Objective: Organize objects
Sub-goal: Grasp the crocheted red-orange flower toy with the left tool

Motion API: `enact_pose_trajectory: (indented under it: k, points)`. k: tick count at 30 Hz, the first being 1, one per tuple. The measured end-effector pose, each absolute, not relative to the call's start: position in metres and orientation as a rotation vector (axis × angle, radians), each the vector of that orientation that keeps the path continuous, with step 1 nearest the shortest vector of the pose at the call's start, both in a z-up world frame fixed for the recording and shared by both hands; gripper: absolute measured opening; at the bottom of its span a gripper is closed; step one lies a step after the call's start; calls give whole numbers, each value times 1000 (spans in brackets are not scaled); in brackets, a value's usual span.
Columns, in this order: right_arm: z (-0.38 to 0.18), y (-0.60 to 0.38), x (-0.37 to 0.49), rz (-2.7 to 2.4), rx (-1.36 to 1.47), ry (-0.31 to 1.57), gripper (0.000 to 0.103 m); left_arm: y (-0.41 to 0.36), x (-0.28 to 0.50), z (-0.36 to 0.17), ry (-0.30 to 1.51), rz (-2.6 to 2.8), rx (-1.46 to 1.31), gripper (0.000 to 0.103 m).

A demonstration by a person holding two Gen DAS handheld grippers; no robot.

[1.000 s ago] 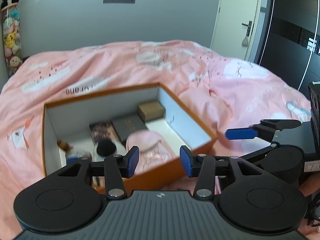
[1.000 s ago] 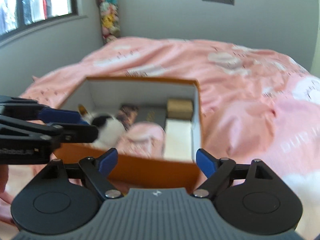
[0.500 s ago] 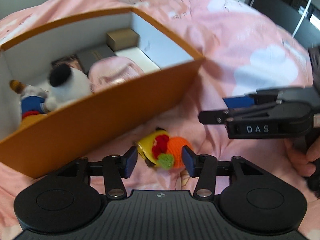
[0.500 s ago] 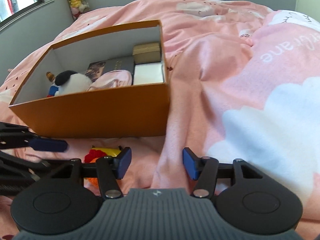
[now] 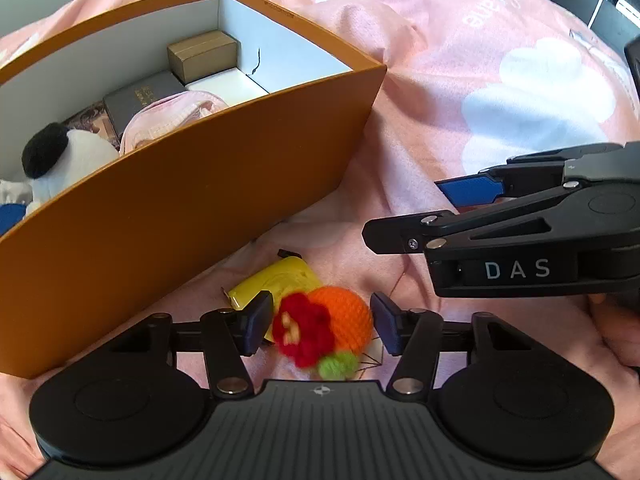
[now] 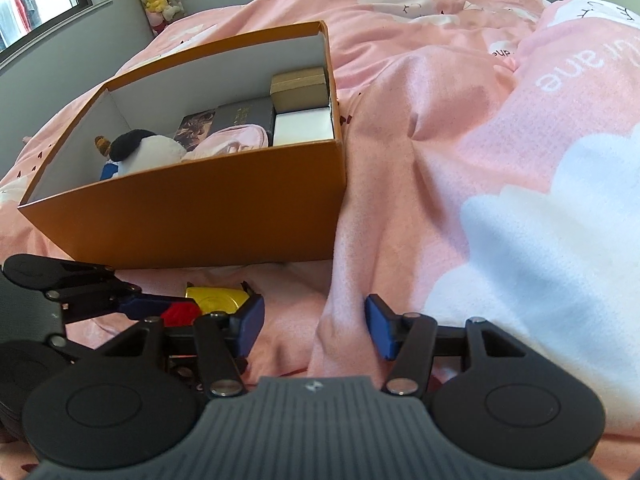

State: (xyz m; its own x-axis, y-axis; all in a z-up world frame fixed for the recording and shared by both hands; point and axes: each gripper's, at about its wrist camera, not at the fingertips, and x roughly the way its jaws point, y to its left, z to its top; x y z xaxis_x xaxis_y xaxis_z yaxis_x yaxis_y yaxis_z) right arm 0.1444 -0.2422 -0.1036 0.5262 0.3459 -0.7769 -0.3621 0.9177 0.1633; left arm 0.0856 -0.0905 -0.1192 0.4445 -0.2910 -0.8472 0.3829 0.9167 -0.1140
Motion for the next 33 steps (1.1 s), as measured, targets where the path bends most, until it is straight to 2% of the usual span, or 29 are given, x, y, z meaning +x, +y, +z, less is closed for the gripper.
enact_pose_trajectory:
  k: [3, 6, 15, 19, 27, 30, 33]
  points:
    - [-104, -242, 145, 426, -24, 928, 59, -91, 86, -120, 1033, -433, 88, 56]
    - [-104, -241, 144, 426, -29, 928, 58, -89, 85, -119, 1033, -416, 80, 54]
    - [-102, -231, 143, 458, -60, 925, 59, -48, 84, -104, 1064, -305, -14, 54]
    - [-101, -219, 143, 488, -97, 927, 62, -28, 83, -96, 1062, -247, -49, 54]
    - [-91, -187, 128, 504, -289, 864, 62, -7, 81, -101, 1080, -162, -91, 54]
    - [-85, -175, 123, 466, -380, 866, 59, -1, 80, -104, 1088, -147, -110, 54]
    - [-62, -162, 102, 545, -439, 767, 58, 3, 81, -107, 1097, -146, -134, 54]
